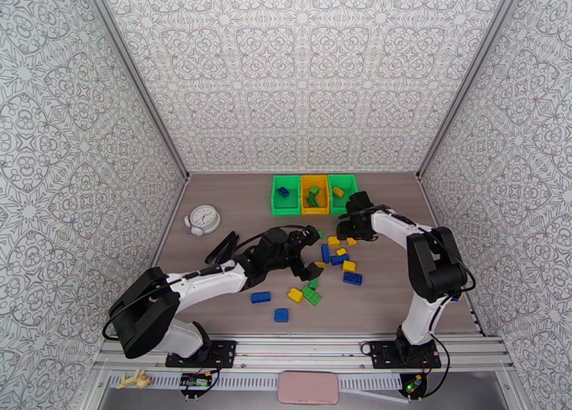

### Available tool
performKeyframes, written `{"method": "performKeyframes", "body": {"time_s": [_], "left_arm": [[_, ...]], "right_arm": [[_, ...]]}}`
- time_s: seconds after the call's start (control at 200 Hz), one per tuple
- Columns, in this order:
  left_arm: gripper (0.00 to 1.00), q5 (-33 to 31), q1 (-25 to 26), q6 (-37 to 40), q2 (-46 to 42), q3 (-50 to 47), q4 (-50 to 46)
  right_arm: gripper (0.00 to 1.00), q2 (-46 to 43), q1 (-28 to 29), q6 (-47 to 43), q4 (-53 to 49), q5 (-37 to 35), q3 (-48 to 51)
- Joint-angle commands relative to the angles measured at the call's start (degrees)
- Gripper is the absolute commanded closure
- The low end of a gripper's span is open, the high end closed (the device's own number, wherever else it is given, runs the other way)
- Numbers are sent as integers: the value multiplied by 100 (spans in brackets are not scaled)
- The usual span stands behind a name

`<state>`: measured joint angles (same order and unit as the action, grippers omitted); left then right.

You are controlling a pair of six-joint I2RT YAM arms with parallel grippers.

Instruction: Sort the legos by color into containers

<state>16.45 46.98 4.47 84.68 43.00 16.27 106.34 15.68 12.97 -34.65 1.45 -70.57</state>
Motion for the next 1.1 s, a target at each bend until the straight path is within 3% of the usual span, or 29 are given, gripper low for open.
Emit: {"method": "performKeyframes", "body": {"time_s": [0.0, 0.32, 0.655, 1.095], "left_arm": [[0, 57, -6, 53, -136, -15, 109], [0, -349, 127, -21, -233, -121, 139], [0, -353, 169, 10, -163, -70, 166], [0, -486, 230, 25, -205, -126, 151]], "right_arm": [[35, 266, -30, 107, -284, -150, -220], [43, 473, -30, 258, -212, -290, -201], [53, 668, -21, 250, -306, -312, -320], [61, 232, -41, 56, -211, -434, 51]]}}
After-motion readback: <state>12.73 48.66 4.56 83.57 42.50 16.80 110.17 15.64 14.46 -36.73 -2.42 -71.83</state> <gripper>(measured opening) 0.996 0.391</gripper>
